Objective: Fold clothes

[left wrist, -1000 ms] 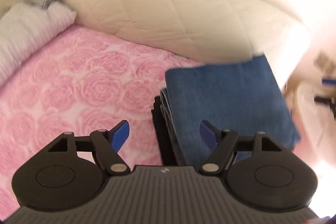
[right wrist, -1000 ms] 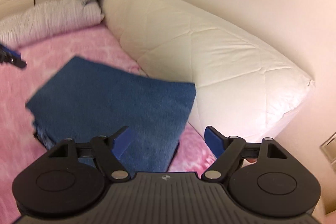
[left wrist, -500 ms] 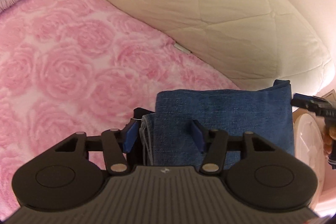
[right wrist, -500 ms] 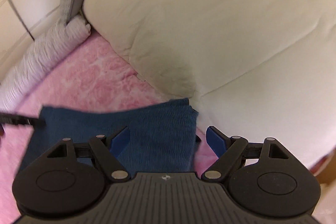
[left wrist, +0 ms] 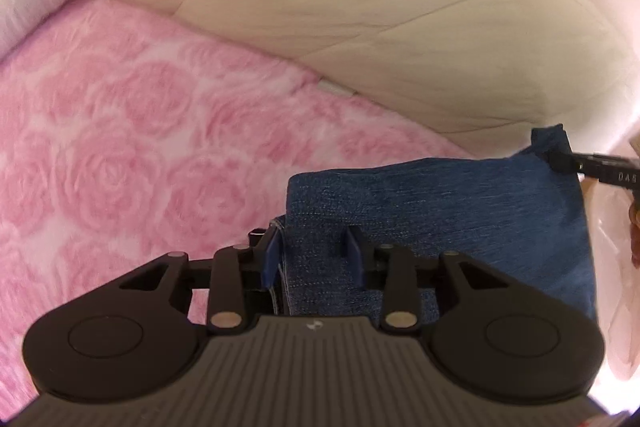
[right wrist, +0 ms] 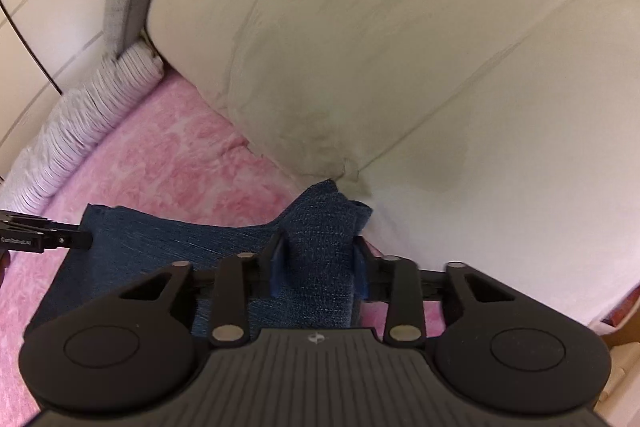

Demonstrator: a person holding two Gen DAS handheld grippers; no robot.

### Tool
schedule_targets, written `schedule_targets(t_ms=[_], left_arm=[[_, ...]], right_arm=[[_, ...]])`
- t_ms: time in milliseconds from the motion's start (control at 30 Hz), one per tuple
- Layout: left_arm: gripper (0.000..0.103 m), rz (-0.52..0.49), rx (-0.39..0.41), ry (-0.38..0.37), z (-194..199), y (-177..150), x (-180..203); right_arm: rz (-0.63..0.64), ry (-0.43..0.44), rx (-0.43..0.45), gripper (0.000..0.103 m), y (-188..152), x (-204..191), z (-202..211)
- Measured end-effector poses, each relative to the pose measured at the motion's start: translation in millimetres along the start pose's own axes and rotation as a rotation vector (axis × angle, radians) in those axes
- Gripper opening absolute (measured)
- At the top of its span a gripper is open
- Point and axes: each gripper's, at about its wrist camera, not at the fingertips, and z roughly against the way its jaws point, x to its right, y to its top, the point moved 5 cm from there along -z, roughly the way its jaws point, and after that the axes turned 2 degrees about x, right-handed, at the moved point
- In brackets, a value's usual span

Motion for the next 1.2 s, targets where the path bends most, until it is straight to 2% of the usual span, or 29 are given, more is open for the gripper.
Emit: schedule_targets(t_ms=[167, 233, 300, 400, 500, 533, 633, 733, 767, 833, 933, 1033, 1200], left_arm=[[0.038, -0.024, 0.007, 0.003, 19.4, 0.7, -3.4], [0.033, -0.055, 0.032, 0.025, 35.4, -0.3, -4.9], [0.032, -0.099, 0.06, 0.032, 52.5, -2.4, -3.9], [0.032, -0.208, 0.069, 0.011, 63.9, -8.2, 10.4], [0.032, -0.381, 0.048, 0.015, 51.7, -14.9, 28.3], [0.032, -0.434, 0.045, 0.017, 45.1, -14.3, 32.5], [0.03, -0.511, 0.009, 0.044, 22.7, -7.0, 38.2], [0.031, -0.497, -0.082, 0.054, -1.8, -3.6, 31.1], [0.032, -0.481, -0.101, 0.052, -7.4, -2.8, 28.0], [0.032, -0.447, -0.122, 0.044, -14.4, -1.0, 23.5], [0.033, -0.425, -0.128, 0.044, -23.1, -3.5, 19.7], [0.035, -0.378, -0.112, 0.041, -30.1, -8.5, 14.3], [0.041, -0.302, -0.117, 0.033, -25.5, -4.4, 8.4]], right_arm=[[0.048, -0.061, 0.009, 0.053, 4.7, -10.8, 6.9], [0.067, -0.085, 0.013, 0.056, 6.6, -15.1, 9.7], [0.085, -0.095, 0.016, 0.056, 3.9, -22.6, 17.7], [0.139, -0.065, -0.015, 0.056, -17.2, -43.4, 35.8], [0.23, -0.038, -0.075, 0.055, -37.7, -64.6, 34.9], [0.26, -0.037, -0.084, 0.053, -40.1, -69.3, 31.6], [0.325, -0.073, -0.093, 0.053, -27.0, -74.7, 16.1], [0.364, -0.105, -0.134, 0.053, -5.5, -67.2, -4.5], [0.364, -0.104, -0.184, 0.051, -2.6, -62.7, -16.5], [0.342, -0.09, -0.272, 0.053, -0.1, -53.6, -37.9], [0.261, -0.053, -0.353, 0.054, -1.8, -39.6, -60.8], [0.172, -0.021, -0.367, 0.054, -11.1, -25.0, -70.3], [0.169, 0.003, -0.388, 0.053, -8.4, -20.7, -71.0]])
